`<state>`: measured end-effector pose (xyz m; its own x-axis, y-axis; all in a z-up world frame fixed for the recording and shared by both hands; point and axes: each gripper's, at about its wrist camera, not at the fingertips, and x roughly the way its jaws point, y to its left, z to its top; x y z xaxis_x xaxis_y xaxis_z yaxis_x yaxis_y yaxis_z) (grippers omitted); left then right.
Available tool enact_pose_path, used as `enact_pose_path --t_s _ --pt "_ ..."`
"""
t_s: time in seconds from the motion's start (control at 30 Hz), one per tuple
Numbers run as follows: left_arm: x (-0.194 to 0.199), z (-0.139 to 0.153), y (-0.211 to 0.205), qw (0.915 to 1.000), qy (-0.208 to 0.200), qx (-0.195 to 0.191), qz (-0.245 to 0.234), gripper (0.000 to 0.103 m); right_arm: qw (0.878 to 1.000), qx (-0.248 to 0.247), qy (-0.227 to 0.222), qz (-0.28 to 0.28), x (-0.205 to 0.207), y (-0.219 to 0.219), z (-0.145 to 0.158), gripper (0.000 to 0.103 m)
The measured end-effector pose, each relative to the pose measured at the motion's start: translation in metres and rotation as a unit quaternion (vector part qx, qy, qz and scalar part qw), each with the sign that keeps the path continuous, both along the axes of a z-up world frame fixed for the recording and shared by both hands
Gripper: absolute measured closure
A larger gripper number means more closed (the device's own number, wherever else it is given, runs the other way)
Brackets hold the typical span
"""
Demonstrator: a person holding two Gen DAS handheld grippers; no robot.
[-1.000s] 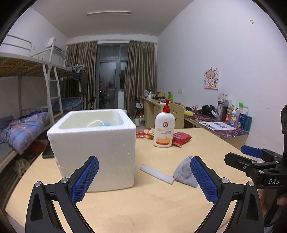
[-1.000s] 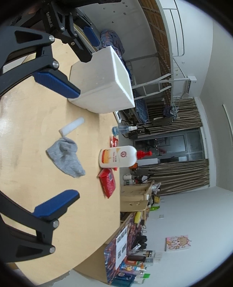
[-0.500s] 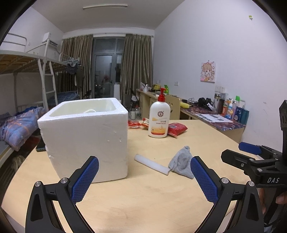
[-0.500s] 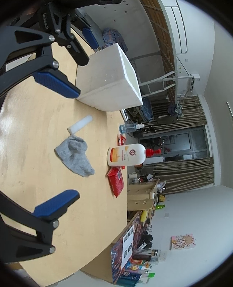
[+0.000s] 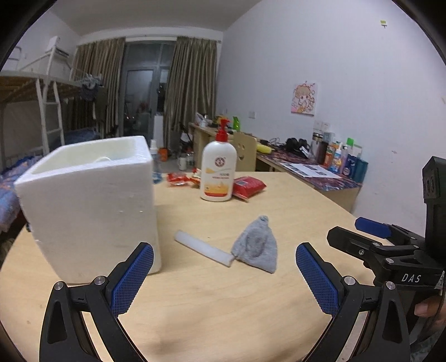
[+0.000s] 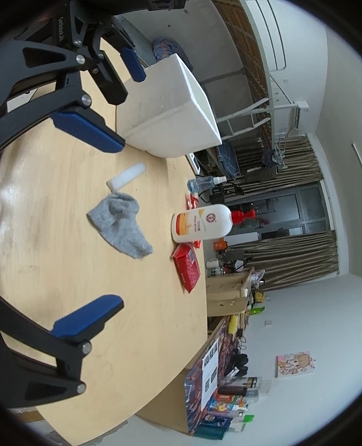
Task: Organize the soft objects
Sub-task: 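Move the left gripper to the white foam tube while the right approaches the grey sock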
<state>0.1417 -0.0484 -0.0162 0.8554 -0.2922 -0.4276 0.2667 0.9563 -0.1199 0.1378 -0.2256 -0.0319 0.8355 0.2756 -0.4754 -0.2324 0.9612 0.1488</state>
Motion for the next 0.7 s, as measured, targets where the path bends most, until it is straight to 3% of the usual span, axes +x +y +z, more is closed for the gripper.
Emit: enact_pose_path --t_s 0.4,0.7 --pt "0.031 -0.008 -0.026 0.9996 0.026 0.006 -0.005 0.001 1.0 0.015 0.014 -0.01 0.014 -0.021 -0.007 0.0" --pt "0.061 -0.015 -0.036 0.9974 0.06 0.0 0.04 0.001 0.999 0.018 0.034 0.002 0.035 -0.034 -0.019 0.0"
